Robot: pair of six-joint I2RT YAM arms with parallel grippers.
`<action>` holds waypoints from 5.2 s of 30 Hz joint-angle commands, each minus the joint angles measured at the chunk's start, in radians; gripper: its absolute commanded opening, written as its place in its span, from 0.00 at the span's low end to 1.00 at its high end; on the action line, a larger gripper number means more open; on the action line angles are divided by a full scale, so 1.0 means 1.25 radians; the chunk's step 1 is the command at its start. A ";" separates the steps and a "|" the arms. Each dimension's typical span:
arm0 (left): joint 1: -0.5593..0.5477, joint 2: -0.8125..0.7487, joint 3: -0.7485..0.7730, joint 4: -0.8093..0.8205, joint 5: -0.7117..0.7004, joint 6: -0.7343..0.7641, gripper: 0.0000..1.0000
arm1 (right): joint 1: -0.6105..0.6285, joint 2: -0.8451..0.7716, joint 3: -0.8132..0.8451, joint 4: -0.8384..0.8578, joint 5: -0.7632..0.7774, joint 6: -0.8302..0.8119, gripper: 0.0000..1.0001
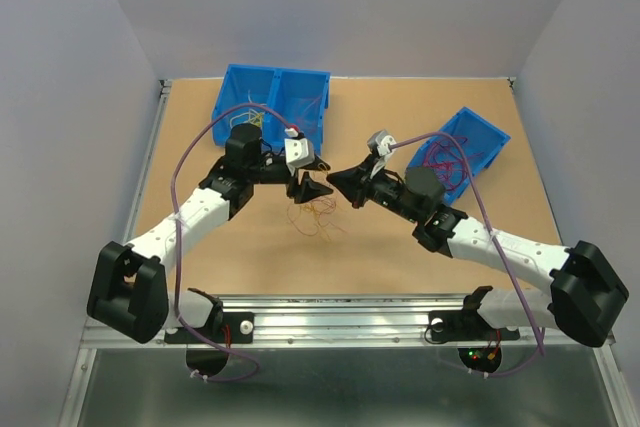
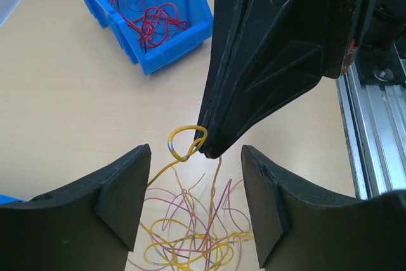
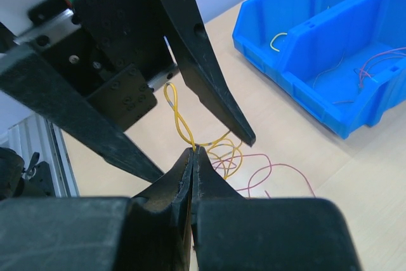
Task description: Untangle the cables
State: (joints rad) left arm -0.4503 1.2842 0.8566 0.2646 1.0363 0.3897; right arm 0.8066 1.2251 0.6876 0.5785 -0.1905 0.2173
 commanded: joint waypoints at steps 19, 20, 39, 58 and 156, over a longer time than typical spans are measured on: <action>0.020 0.026 0.057 -0.031 0.053 -0.034 0.00 | 0.009 -0.054 -0.084 0.191 0.053 0.026 0.76; 0.024 0.023 0.060 -0.031 0.065 -0.051 0.00 | 0.008 -0.045 -0.100 0.203 0.051 0.024 0.77; 0.063 -0.032 0.068 0.019 -0.014 -0.167 0.00 | 0.014 0.203 -0.093 0.384 -0.021 0.038 0.01; 0.209 0.047 0.750 -0.142 -0.730 -0.178 0.00 | 0.015 0.317 -0.230 0.496 0.020 0.074 0.00; 0.274 0.649 0.995 -0.570 -0.710 0.033 0.63 | 0.015 0.207 -0.344 0.547 0.010 0.127 0.02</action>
State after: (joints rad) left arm -0.1123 2.2162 2.1509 -0.4538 0.0933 0.4427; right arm 0.8135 1.5158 0.2607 1.2045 -0.1921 0.3679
